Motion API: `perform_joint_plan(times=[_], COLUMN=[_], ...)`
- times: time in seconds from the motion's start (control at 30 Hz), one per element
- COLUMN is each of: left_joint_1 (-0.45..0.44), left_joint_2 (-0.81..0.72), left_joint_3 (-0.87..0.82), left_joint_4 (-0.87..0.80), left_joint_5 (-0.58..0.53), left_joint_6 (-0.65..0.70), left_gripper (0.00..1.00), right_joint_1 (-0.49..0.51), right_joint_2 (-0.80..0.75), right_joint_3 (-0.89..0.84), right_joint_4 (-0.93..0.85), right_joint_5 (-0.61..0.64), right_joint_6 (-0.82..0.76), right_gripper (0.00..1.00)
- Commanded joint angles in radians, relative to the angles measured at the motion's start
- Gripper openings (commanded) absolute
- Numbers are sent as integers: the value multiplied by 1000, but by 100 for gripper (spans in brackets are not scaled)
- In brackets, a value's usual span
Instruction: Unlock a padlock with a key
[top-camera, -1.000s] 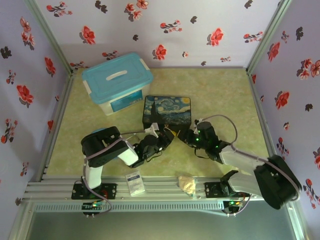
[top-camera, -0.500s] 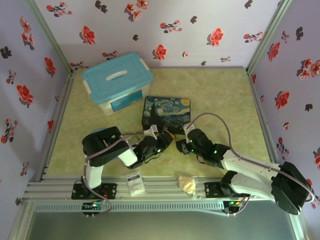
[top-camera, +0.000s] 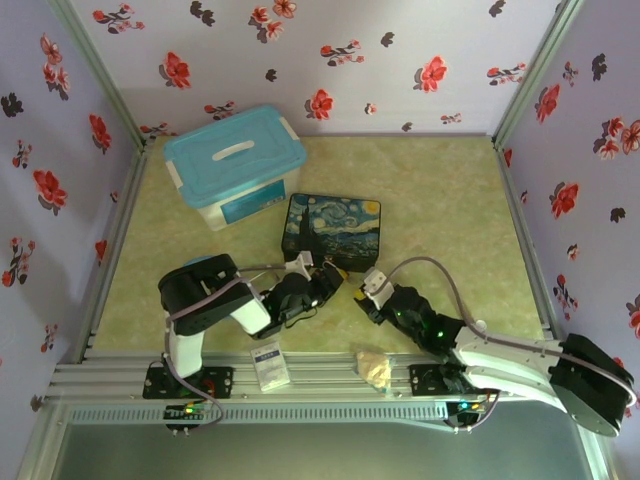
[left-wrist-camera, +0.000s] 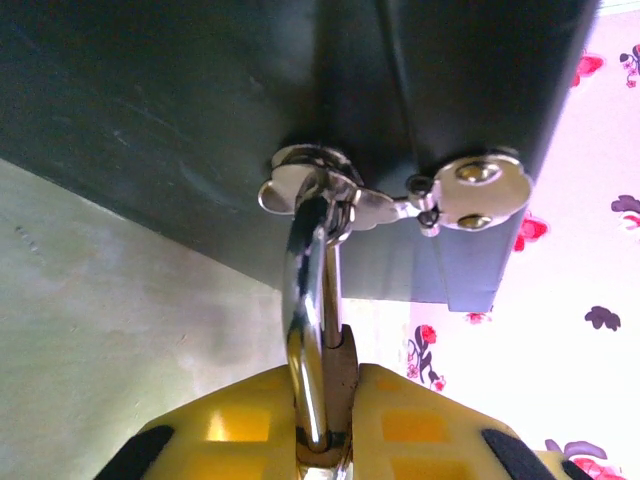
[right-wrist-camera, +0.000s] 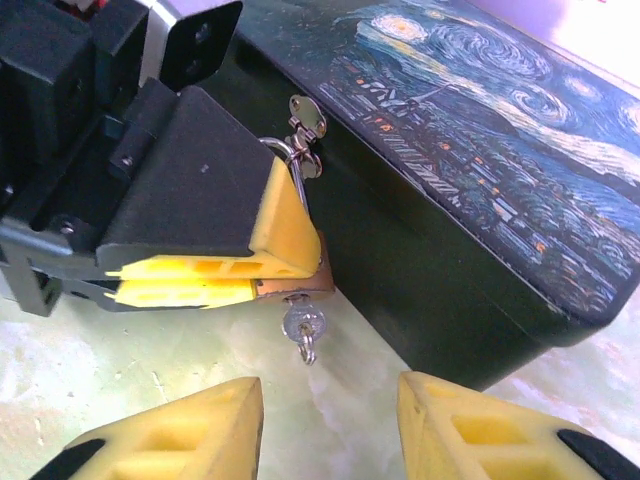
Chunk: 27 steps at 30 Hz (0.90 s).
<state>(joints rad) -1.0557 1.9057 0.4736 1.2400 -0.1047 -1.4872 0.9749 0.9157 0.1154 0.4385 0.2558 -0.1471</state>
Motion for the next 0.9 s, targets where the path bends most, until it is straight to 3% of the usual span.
perform_joint_plan(times=[0.0, 0.17, 0.43, 0.67, 0.87], left_joint_1=[2, 2, -1, -3, -2], left_joint_2=[-42, -75, -73, -77, -81], left_joint_3=[-38, -62, -73, -78, -74], left_joint_4=[40, 41, 47, 47, 49], left_joint_5=[18, 23, 57, 54, 54], left_joint_6=[-4, 20, 18, 26, 24], left_gripper=[0, 0, 0, 0, 0], right_joint_1=[45, 118, 209, 212, 226], right_joint_2=[87, 249, 485, 515, 566], right_joint_3=[17, 49, 50, 78, 125], right_joint_4=[105, 168, 435, 434, 373], right_joint_5=[59, 137, 319, 420, 391], right_joint_6=[-79, -120, -212, -192, -227], right_gripper=[40, 40, 44, 40, 37])
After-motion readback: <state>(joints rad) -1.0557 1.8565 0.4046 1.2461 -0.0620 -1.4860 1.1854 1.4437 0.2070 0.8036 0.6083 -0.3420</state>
